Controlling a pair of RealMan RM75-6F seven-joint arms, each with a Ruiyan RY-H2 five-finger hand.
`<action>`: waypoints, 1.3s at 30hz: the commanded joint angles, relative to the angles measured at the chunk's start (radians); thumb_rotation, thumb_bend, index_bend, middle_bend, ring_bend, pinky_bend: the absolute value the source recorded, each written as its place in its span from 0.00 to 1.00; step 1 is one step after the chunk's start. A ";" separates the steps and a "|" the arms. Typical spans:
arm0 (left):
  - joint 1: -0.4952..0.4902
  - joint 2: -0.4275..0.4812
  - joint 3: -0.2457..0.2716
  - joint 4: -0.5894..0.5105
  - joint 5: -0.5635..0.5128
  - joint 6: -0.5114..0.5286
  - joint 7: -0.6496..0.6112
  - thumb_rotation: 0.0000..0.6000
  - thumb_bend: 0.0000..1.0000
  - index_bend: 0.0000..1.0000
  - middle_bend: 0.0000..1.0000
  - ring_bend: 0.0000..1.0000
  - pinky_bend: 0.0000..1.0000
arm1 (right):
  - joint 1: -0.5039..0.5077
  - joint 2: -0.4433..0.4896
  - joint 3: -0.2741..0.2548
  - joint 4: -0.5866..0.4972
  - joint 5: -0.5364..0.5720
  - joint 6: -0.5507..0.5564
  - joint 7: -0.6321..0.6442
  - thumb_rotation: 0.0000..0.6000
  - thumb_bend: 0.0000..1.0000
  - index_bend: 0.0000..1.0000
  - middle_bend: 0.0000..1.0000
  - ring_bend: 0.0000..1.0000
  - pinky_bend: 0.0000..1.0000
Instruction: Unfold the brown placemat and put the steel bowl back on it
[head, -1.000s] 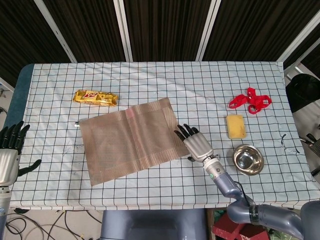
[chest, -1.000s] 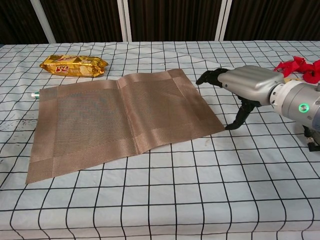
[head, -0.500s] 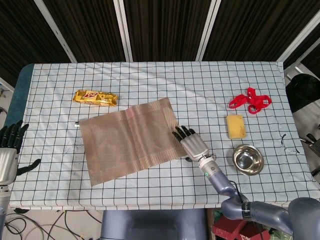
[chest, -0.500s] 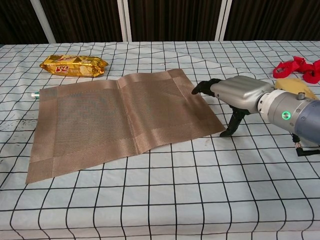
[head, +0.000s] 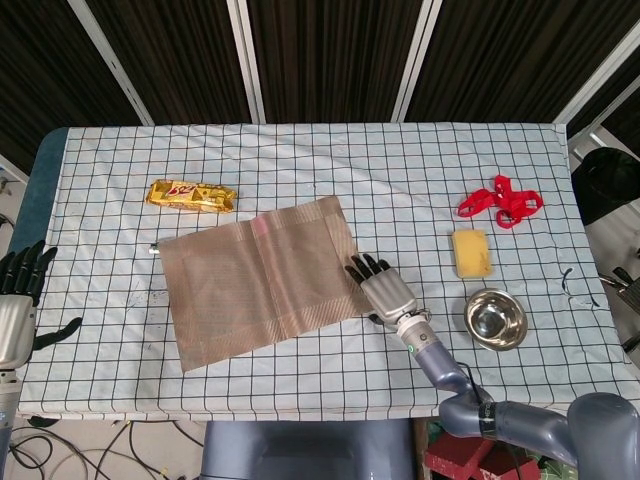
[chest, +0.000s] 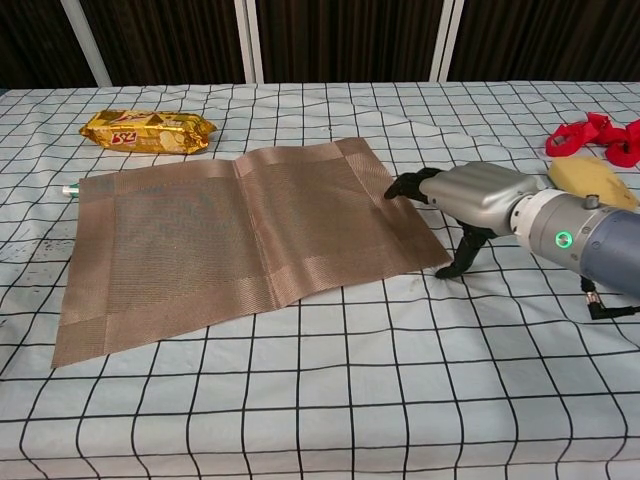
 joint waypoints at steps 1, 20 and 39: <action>0.001 0.000 -0.001 -0.001 0.000 0.000 0.000 1.00 0.02 0.00 0.00 0.00 0.00 | 0.002 -0.007 -0.004 0.010 0.003 -0.003 0.004 1.00 0.00 0.11 0.02 0.00 0.18; 0.003 0.007 0.000 -0.018 -0.005 -0.015 -0.016 1.00 0.02 0.00 0.00 0.00 0.00 | -0.003 -0.032 -0.011 0.024 -0.068 0.028 0.139 1.00 0.34 0.15 0.02 0.00 0.18; 0.003 0.011 0.002 -0.027 -0.007 -0.028 -0.021 1.00 0.02 0.00 0.00 0.00 0.00 | -0.021 -0.063 -0.006 0.064 -0.114 0.094 0.198 1.00 0.35 0.57 0.22 0.05 0.18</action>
